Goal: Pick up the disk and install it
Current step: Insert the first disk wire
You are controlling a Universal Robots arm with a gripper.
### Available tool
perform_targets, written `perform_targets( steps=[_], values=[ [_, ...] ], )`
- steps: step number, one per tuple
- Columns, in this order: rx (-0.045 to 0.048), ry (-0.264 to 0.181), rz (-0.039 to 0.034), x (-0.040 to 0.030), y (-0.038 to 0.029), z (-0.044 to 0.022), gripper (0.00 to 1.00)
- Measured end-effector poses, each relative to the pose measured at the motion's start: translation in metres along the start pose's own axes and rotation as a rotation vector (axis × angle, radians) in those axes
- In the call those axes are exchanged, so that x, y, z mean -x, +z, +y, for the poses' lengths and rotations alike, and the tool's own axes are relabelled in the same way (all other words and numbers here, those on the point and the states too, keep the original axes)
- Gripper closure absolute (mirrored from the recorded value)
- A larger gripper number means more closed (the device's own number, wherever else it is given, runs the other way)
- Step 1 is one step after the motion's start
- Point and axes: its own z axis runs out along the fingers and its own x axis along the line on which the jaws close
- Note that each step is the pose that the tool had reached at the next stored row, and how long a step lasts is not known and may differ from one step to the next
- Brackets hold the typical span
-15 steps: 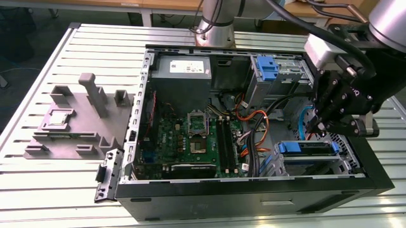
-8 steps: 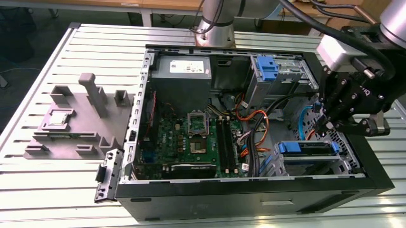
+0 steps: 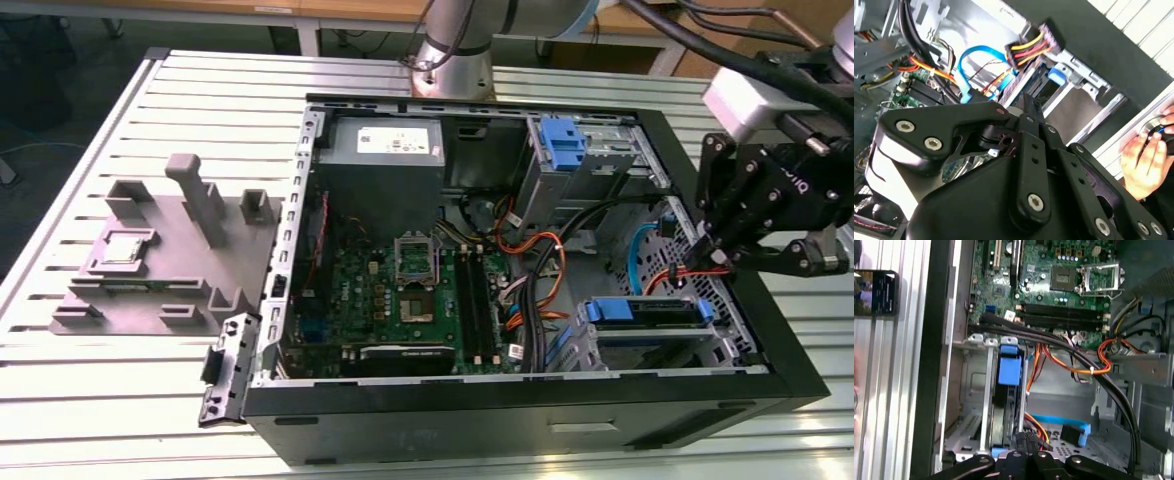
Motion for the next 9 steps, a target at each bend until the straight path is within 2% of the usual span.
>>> perform_targets(
  steps=[2,7,9],
  values=[
    [0.0002,-0.018,0.0004,0.0,0.0002,-0.0002,0.9],
    [0.0016,-0.108,0.0015,0.0,0.0008,-0.0003,0.9],
    [0.0019,-0.127,0.0018,0.0,0.0008,-0.0004,0.9]
  ],
)
